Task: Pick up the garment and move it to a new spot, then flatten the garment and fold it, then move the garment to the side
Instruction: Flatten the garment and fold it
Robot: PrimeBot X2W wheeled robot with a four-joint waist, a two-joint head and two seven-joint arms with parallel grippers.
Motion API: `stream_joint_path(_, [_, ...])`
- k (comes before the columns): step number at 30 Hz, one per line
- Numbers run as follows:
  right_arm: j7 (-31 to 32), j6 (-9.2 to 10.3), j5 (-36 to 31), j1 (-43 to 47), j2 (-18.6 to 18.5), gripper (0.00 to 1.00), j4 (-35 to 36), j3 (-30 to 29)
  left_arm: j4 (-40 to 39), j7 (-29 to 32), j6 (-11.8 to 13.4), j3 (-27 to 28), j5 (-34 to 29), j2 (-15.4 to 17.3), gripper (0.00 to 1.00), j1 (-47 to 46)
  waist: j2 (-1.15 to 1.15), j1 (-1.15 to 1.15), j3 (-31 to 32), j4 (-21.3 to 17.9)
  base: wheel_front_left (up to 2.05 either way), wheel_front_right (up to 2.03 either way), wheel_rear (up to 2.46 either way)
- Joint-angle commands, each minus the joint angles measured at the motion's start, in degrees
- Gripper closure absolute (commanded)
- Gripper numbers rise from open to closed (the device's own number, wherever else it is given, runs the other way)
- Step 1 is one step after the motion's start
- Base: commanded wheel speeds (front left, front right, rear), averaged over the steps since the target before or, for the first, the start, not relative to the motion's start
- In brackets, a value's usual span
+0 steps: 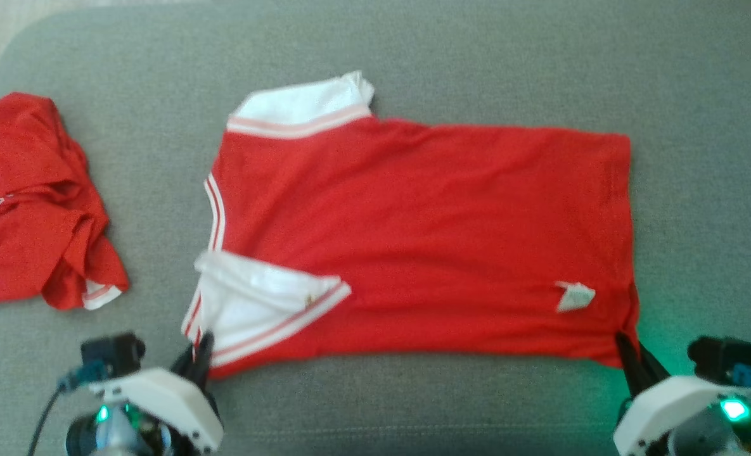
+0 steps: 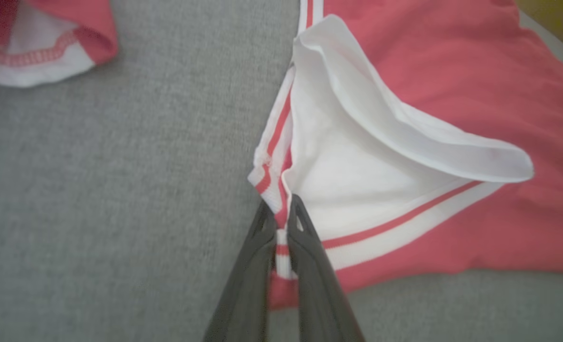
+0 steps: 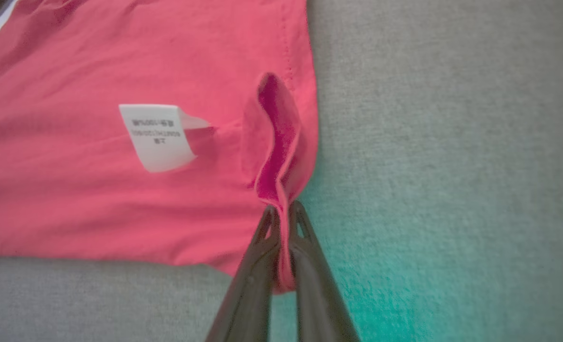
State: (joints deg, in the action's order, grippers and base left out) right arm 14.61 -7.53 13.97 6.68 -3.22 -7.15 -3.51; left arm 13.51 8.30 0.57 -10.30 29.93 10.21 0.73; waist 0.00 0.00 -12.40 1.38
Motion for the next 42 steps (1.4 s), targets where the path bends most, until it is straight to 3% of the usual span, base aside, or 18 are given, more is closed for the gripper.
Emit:
stream_joint_path(1, [0.6,0.04,0.3,0.7,-1.5,1.0,2.9,0.3,-2.5,0.4,0.9,2.3,0.4,0.7,1.0,1.0,0.0,0.0,0.9,0.4,0.0,0.0,0.0])
stream_joint_path(9, [2.5,0.04,0.3,3.6,-1.4,1.0,5.5,-1.1,-6.3,2.6,2.3,1.5,0.7,0.6,1.0,4.8,0.0,0.0,2.5,0.9,0.0,0.0,0.0])
stream_joint_path(10, [2.7,0.04,0.3,3.8,-1.4,0.68,5.7,-1.1,-6.5,2.4,2.3,1.3,0.6,0.5,0.96,4.6,0.0,0.0,2.6,1.0,0.0,0.0,0.0])
stream_joint_path(11, [2.9,0.04,0.5,3.9,-1.2,0.17,5.9,-1.4,-6.7,2.0,2.4,1.2,0.2,0.5,0.13,4.3,0.0,0.0,2.6,1.0,0.0,0.0,0.0])
stream_joint_path(12, [3.1,0.04,0.6,4.1,-1.1,0.0,6.3,-1.6,-6.6,1.7,2.5,1.0,0.0,0.5,0.0,4.1,0.0,0.0,2.7,1.0,0.0,0.0,0.0])
stream_joint_path(16, [2.4,0.04,-0.1,4.7,-0.5,0.0,8.5,-2.5,-7.3,-2.0,3.7,1.2,-2.0,0.2,0.0,2.9,0.0,0.0,3.0,0.6,0.0,0.0,0.0])
stream_joint_path(26, [-6.7,0.04,-4.3,-0.6,0.1,0.0,18.2,-1.2,-12.9,-15.7,8.4,2.7,-10.3,1.2,0.0,-1.3,0.0,0.0,4.6,-0.6,0.0,0.0,0.0])
stream_joint_path(42, [-7.2,0.04,-5.0,-3.5,0.1,0.0,19.9,2.0,-14.2,-16.1,9.0,1.7,-11.8,2.3,0.0,-4.2,0.0,0.0,4.3,-0.8,0.0,0.0,0.0])
